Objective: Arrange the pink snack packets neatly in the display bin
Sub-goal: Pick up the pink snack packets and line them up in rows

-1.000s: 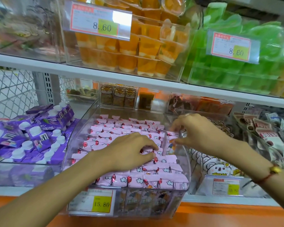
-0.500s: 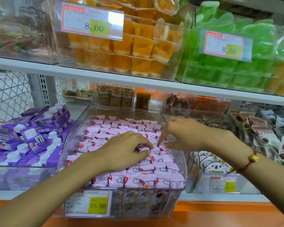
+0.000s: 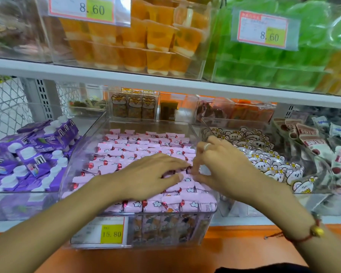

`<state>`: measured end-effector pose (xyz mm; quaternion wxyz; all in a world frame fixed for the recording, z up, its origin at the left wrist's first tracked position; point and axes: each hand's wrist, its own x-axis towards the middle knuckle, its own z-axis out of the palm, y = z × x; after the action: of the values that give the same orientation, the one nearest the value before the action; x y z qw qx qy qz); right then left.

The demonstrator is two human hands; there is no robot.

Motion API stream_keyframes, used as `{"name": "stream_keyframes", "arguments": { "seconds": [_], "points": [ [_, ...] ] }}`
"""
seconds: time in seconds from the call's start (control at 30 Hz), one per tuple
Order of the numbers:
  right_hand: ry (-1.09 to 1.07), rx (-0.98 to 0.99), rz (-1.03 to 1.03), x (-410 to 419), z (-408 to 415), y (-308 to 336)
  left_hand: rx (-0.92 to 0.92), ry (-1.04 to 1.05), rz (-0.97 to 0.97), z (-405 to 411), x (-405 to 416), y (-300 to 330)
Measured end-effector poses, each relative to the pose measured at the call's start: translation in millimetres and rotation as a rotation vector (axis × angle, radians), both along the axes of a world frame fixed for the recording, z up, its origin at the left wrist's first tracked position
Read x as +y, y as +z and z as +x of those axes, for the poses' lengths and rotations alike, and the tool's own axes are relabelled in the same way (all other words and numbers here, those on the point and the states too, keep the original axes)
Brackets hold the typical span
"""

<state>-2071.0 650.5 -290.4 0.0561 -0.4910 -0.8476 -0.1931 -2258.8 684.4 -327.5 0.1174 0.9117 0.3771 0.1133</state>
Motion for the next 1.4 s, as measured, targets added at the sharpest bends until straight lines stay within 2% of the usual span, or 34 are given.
{"name": "stream_keyframes", "arguments": {
  "seconds": [0.1, 0.27, 0.33, 0.47, 0.57, 0.67, 0.77, 0.83, 0.9, 0.97, 1.03, 1.17, 1.23, 1.3, 1.4],
  "points": [
    [0.031, 0.028, 0.02, -2.8, 3.3, -3.8, -0.044, 0.034, -0.028, 4.6, 4.0, 1.1],
    [0.088, 0.107, 0.081, -6.5, 8.1, -10.6, 0.029, 0.077, -0.047, 13.2, 8.9, 0.7],
    [0.12, 0.302, 0.09, -7.1, 10.6, -8.4, 0.014, 0.082, -0.054, 15.1, 10.3, -0.1],
    [0.168, 0.889, 0.143, -9.5, 11.8, 2.9, -0.017, 0.087, -0.07, 16.4, 11.2, -1.7],
    [0.196, 1.133, 0.327, -12.2, 10.0, 12.3, -0.05, 0.072, -0.067, 14.4, 9.4, -2.0],
    [0.176, 1.353, 0.364, -12.3, 7.9, 15.7, -0.154, 0.094, -0.026, 8.7, 7.0, 2.2],
    [0.078, 1.564, 0.229, -9.5, 5.6, 13.8, -0.446, 0.211, 0.056, 2.4, 5.3, 15.5],
    [-0.008, 1.676, 0.109, -6.4, 2.4, 11.1, -0.656, 0.21, 0.024, 1.3, 0.2, 23.8],
    [-0.062, 1.766, 0.017, -4.0, -2.0, 9.2, -0.654, 0.151, 0.059, 4.3, -12.0, 28.5],
    [-0.084, 1.855, -0.073, -3.4, -7.2, 8.5, -0.563, 0.109, 0.176, 8.1, -19.7, 25.9],
    [-0.086, 1.918, -0.181, -3.4, -10.9, 8.6, -0.546, 0.1, 0.285, 9.7, -19.1, 22.9],
    [-0.045, 1.996, -0.4, -4.0, -13.6, 10.3, -0.583, 0.134, 0.311, 3.9, -14.8, 27.5],
    [0.003, 2.063, -0.516, -5.3, -12.9, 12.0, -0.583, 0.126, 0.27, 1.7, -13.9, 29.3],
    [0.063, 2.076, -0.602, -6.4, -11.3, 14.6, -0.673, 0.12, 0.144, 1.7, -13.6, 32.5],
    [0.081, 2.05, -0.592, -6.2, -8.3, 18.7, -0.829, 0.11, -0.256, 2.3, -11.7, 38.7]
  ]
}}
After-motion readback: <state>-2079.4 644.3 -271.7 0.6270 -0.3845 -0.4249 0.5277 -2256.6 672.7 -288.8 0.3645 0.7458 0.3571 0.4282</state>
